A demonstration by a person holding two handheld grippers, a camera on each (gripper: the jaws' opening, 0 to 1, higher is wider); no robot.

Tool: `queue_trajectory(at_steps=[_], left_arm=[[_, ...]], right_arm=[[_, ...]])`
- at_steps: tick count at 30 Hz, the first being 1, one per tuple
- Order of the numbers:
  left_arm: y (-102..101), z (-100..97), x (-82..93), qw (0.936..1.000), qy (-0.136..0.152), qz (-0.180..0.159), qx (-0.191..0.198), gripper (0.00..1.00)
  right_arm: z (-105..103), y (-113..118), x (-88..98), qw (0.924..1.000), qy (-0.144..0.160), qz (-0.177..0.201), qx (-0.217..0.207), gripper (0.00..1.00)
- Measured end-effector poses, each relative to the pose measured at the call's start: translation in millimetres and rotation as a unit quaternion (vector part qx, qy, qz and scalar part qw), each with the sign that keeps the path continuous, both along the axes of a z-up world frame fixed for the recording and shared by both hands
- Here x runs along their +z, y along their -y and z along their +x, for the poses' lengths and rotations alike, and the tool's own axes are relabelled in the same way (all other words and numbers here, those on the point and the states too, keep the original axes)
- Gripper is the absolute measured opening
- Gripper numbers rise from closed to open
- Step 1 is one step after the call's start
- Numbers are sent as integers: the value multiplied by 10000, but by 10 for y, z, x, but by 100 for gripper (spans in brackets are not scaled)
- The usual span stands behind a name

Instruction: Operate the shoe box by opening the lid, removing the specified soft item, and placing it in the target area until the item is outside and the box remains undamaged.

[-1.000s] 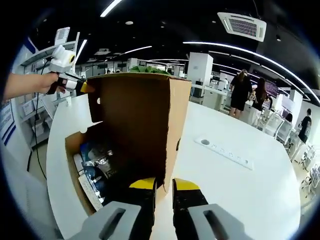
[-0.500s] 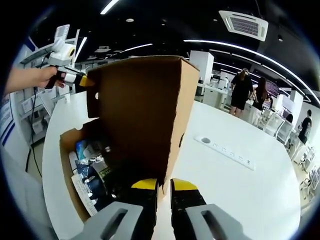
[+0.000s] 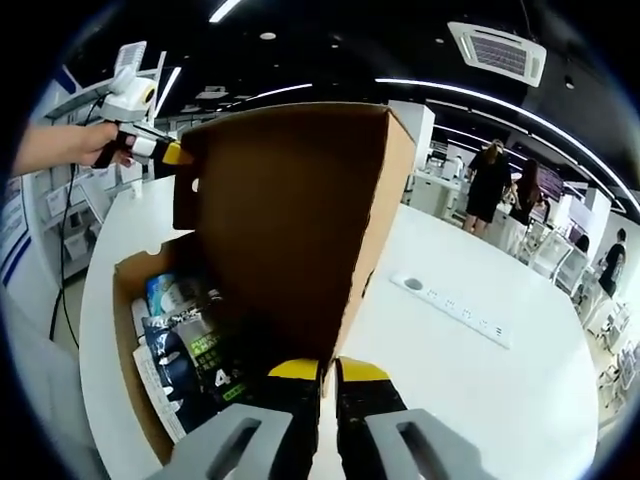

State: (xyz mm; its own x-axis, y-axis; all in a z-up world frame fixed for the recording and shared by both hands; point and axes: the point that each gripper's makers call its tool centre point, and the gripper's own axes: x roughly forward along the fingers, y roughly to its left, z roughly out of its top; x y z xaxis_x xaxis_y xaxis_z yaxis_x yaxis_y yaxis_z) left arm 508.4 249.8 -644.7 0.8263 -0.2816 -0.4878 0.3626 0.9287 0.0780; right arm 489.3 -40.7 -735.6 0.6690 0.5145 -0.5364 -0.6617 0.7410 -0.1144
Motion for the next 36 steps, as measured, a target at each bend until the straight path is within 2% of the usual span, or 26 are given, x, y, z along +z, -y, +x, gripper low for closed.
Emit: queue_trajectory(at_steps=[14,36], left_arm=[[-20,-15,-47,10000,6,-40,14,7],[-34,-210,-533,9988,-469,-77,141,9]], right_arm=[[33,7,16,9999,33,-129,75,0],[42,10,22,9997,23,-186,136,0]])
